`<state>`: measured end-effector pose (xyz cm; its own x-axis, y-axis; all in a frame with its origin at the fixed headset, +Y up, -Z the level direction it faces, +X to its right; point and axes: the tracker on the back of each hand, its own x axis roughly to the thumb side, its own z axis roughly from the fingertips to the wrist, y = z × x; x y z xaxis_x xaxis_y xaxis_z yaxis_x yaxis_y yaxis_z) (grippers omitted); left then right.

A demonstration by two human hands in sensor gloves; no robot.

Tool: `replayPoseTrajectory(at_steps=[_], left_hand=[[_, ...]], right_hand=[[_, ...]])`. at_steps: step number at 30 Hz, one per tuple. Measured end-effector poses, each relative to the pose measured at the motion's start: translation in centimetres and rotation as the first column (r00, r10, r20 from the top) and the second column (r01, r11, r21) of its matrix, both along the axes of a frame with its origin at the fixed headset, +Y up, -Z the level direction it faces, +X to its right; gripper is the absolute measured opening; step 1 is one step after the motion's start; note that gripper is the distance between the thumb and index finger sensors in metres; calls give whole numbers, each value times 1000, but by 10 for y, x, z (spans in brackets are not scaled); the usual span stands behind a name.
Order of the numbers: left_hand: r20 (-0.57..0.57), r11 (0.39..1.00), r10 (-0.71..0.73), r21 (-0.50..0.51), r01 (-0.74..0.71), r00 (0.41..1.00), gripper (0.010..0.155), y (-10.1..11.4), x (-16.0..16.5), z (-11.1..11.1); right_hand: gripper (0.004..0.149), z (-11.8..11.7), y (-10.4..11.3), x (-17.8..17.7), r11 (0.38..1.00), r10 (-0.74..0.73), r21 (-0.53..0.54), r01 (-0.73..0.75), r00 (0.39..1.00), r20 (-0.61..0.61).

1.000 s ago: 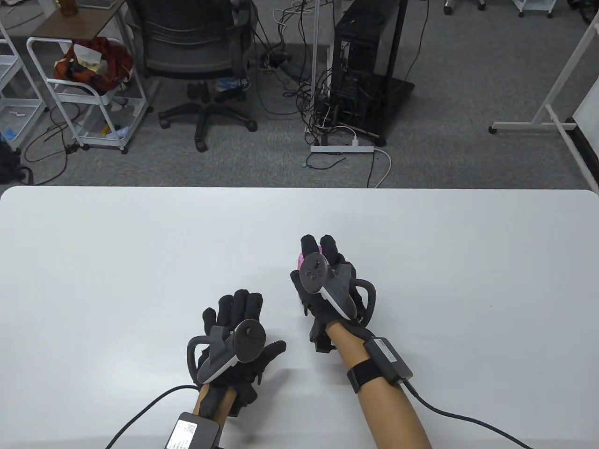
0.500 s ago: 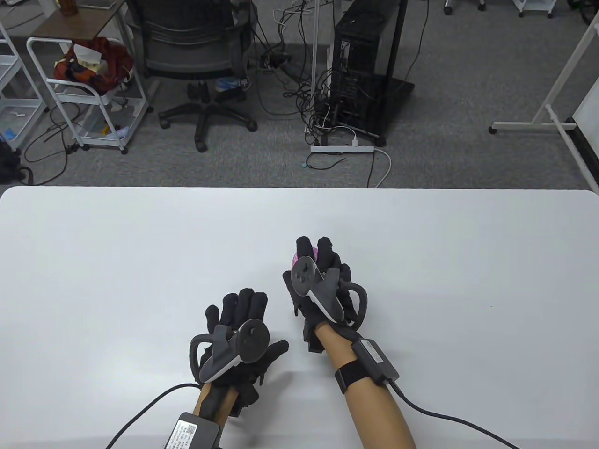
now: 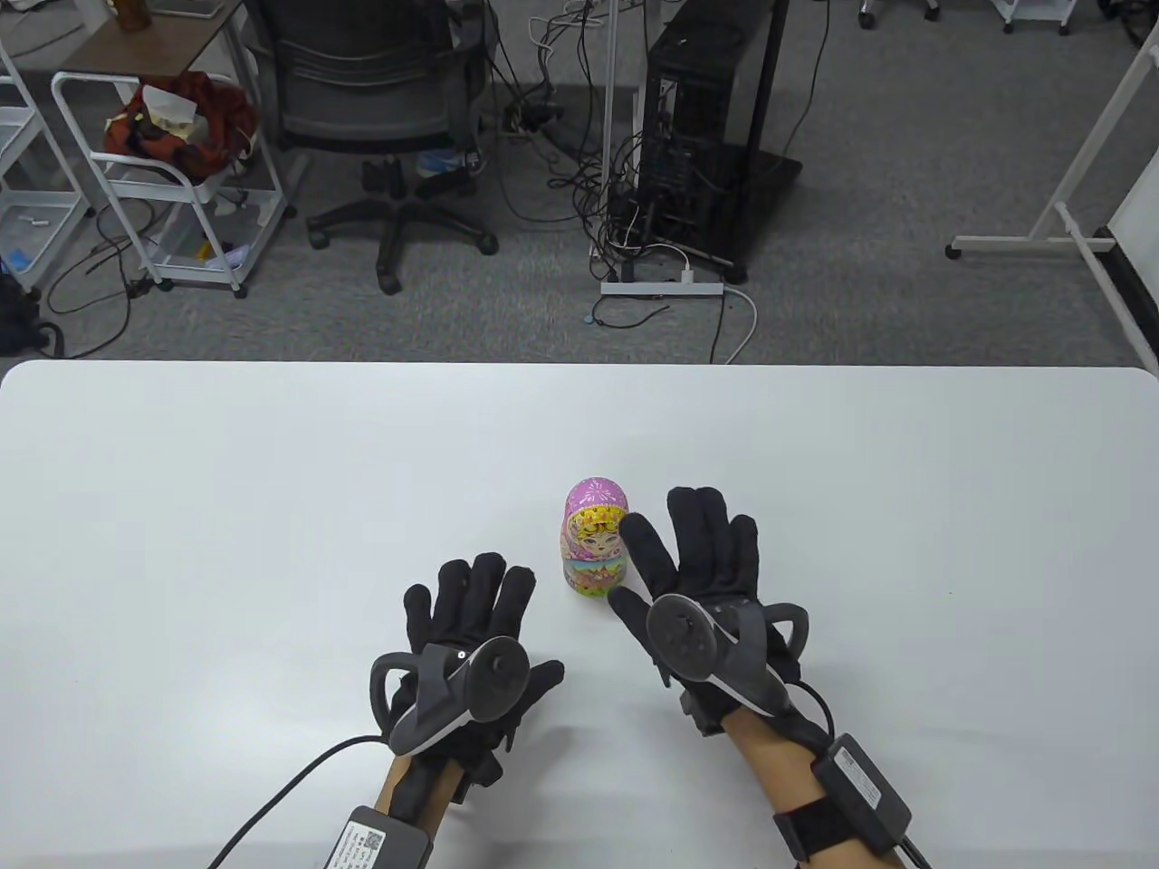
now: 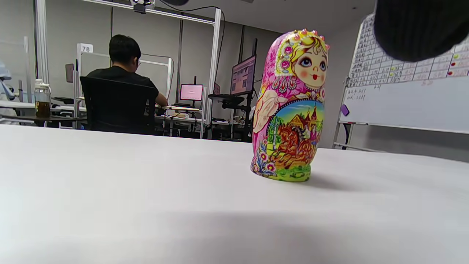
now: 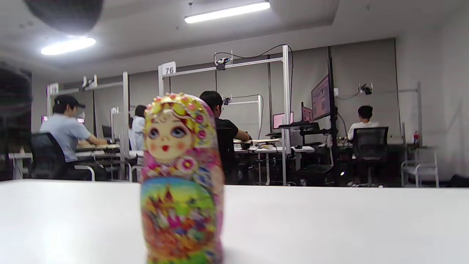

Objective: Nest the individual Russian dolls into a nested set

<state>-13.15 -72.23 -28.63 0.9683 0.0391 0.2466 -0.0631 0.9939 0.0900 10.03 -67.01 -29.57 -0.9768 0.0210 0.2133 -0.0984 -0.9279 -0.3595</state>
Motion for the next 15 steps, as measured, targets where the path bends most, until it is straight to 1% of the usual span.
replayPoseTrajectory(at_steps=[1, 3, 7, 9, 11, 13, 15], left_hand=[[3, 1000, -25, -4, 25, 1000, 101, -1, 2, 0], [2, 996, -90, -13, 90, 996, 100, -6, 6, -1], [-11, 985, -165, -54, 164, 986, 102, -13, 12, -3], [-14, 980, -185, -77, 183, 983, 103, -17, 13, -4], [-21, 973, -207, -109, 204, 978, 103, -20, 13, -5], [-25, 969, -213, -134, 208, 977, 104, -22, 12, -5], [-32, 969, -197, -161, 189, 980, 104, -24, 10, -5]], right_hand=[[84, 3, -3, 2, 999, 34, -8, -34, 999, 9], [86, 9, -13, 8, 988, 143, -73, -139, 988, 55], [84, 14, -38, 16, 979, 181, -113, -172, 980, 77], [85, 14, -46, 18, 961, 218, -190, -203, 974, 65], [87, 14, -50, 20, 949, 258, -206, -238, 963, 74], [87, 13, -52, 21, 942, 257, -238, -235, 964, 66], [89, 13, -52, 21, 943, 255, -239, -232, 964, 68]])
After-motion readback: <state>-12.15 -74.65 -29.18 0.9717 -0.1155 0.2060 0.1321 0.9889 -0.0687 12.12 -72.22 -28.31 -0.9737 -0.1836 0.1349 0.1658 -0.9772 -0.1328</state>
